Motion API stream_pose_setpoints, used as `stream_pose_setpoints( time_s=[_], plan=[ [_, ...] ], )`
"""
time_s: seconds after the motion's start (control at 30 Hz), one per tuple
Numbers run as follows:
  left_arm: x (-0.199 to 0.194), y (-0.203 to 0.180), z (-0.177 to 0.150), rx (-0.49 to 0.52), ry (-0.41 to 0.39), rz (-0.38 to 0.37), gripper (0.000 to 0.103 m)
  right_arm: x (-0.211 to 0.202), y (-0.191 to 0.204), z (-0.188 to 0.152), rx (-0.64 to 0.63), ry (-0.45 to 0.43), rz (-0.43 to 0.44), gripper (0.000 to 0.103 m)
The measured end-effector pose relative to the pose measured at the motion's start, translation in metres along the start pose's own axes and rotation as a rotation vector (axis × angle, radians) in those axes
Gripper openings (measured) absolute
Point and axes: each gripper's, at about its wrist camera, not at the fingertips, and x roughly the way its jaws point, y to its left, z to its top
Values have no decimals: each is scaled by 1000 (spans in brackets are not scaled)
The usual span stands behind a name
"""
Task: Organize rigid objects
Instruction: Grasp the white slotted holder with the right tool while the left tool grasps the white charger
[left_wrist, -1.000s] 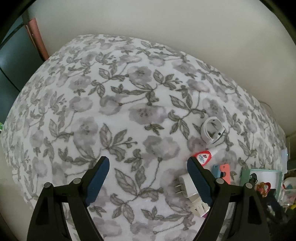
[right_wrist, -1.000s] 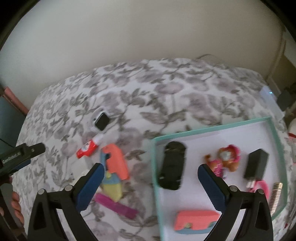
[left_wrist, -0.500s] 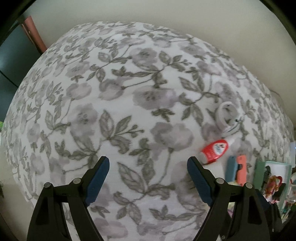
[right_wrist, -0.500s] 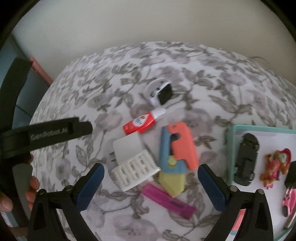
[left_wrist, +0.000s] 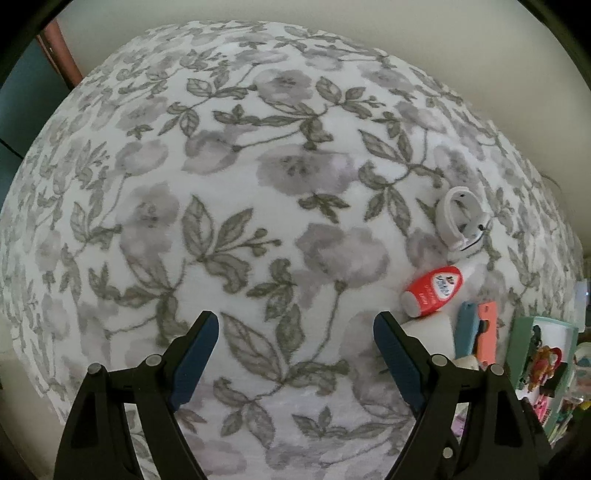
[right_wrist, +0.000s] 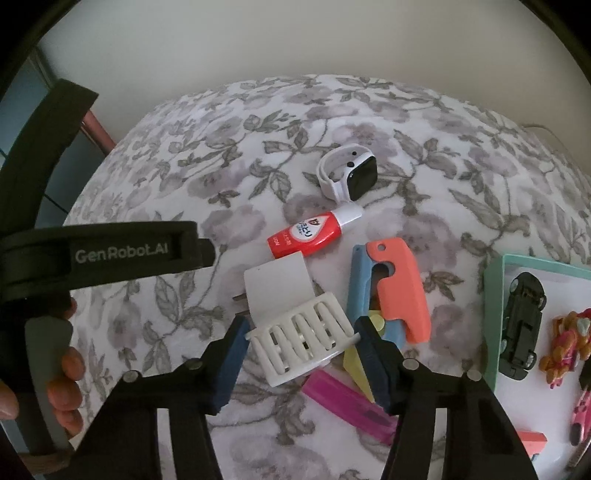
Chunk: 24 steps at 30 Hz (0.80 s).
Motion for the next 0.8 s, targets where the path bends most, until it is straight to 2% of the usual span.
stream_pose_setpoints(
  time_s=[0.2,0.6,0.8],
  plan=[
    [-1,-8,-1,9,5,-36,86,-8,-9,2,33,-10,30,61],
    [7,-30,-2,22,19,-66,86,-38,-42,9,100,-57,-52,61],
    [15,-54,-4,45,39,-97,86,-47,-63,8,158,-68,-78,61]
  ],
)
